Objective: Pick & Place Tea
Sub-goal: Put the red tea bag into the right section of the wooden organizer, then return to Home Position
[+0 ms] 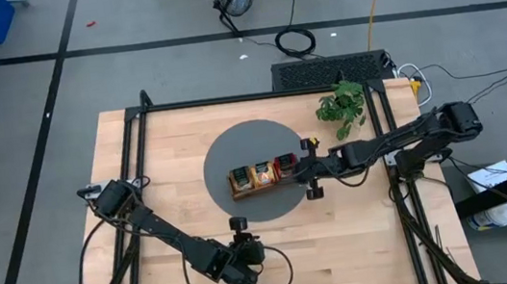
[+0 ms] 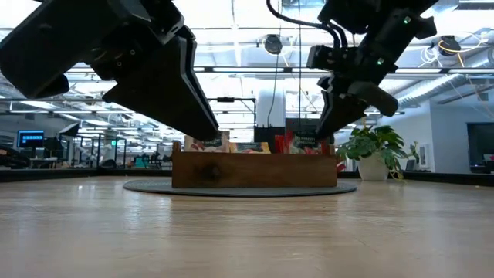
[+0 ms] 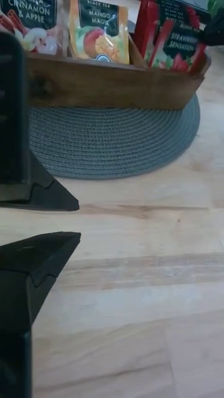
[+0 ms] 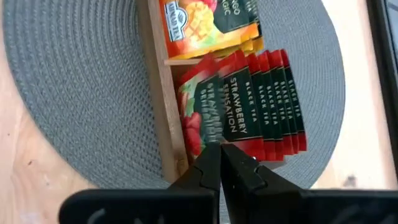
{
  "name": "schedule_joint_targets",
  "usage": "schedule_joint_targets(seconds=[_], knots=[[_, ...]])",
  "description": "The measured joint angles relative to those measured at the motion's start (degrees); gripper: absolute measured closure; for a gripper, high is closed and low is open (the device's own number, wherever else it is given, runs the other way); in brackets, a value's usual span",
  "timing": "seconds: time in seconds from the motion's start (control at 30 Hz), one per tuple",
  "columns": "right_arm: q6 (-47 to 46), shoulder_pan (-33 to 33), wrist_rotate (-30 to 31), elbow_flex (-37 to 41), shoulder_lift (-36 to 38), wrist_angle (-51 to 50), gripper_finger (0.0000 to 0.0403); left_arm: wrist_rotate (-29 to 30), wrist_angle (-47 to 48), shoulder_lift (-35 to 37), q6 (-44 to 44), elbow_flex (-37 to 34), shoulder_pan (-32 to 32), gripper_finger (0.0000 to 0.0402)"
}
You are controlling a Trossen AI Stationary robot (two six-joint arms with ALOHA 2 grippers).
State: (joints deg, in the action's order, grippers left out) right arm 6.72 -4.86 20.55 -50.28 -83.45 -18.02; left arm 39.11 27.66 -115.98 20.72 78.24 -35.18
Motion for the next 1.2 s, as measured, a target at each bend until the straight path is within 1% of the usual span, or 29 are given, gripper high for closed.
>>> schedule_joint_targets(seconds=[0.13, 0.27, 0.37, 0.43, 0.5, 0.6, 0.7, 0.77, 0.83, 0.9, 0.97, 1.03, 1.07, 1.13, 1.2], knots=[[-0.5, 0.0, -0.4, 0.0, -0.5, 0.0, 0.0399, 0.0, 1.2, 0.0, 0.8, 0.0, 0.1, 0.033], [-1.9, 0.0, -1.2, 0.0, 0.1, 0.5, 0.0379, 1.4, 4.6, 0.3, 3.4, 0.0, 0.3, 0.033], [-3.9, -0.1, -1.4, 0.0, 1.3, 0.8, 0.0354, 4.5, 8.4, 1.2, 6.8, 0.1, 0.6, 0.033], [-4.9, -0.4, -1.3, 0.0, 2.8, 0.8, 0.0333, 7.3, 13.3, 2.7, 10.6, 0.1, 0.4, 0.033], [-5.6, -0.8, -1.4, 0.0, 5.0, 1.0, 0.0311, 9.5, 19.5, 4.7, 16.7, 0.1, 0.2, 0.033], [-6.6, -1.4, -1.2, 0.0, 8.8, 0.2, 0.0282, 11.5, 32.2, 7.5, 31.0, 0.0, -0.5, 0.0339], [-9.7, -2.0, 0.2, 0.0, 13.3, -4.1, 0.0266, 14.6, 41.9, 10.3, 47.2, -2.9, -1.7, 0.0369], [-11.8, -2.7, 1.5, 1.0, 16.2, -6.3, 0.0267, 14.5, 43.4, 12.1, 55.4, -7.3, -2.1, 0.0392], [-13.6, -3.7, 3.2, 3.8, 19.2, -5.8, 0.0279, 13.0, 40.7, 14.3, 60.6, -12.6, -2.6, 0.0394], [-15.4, -4.6, 3.4, 7.7, 21.7, -3.3, 0.0304, 11.6, 34.5, 15.9, 62.5, -17.8, -2.8, 0.0391], [-17.3, -5.1, 3.3, 12.0, 23.9, 0.3, 0.0339, 10.6, 26.2, 17.1, 62.3, -22.6, -2.8, 0.0394], [-18.8, -5.5, 3.3, 16.6, 25.4, 5.0, 0.0379, 10.3, 17.8, 17.7, 59.5, -25.7, -1.8, 0.0398], [-19.3, -5.5, 3.3, 18.8, 25.9, 7.5, 0.039, 10.3, 13.8, 17.6, 58.2, -26.9, -1.2, 0.0397], [-20.7, -5.5, 3.3, 22.9, 26.2, 13.8, 0.0393, 9.1, 8.5, 17.4, 55.4, -28.4, 0.5, 0.0392], [-22.0, -5.0, 3.3, 26.4, 26.2, 19.8, 0.039, 6.2, 5.0, 17.0, 52.5, -28.9, 3.0, 0.0388]])
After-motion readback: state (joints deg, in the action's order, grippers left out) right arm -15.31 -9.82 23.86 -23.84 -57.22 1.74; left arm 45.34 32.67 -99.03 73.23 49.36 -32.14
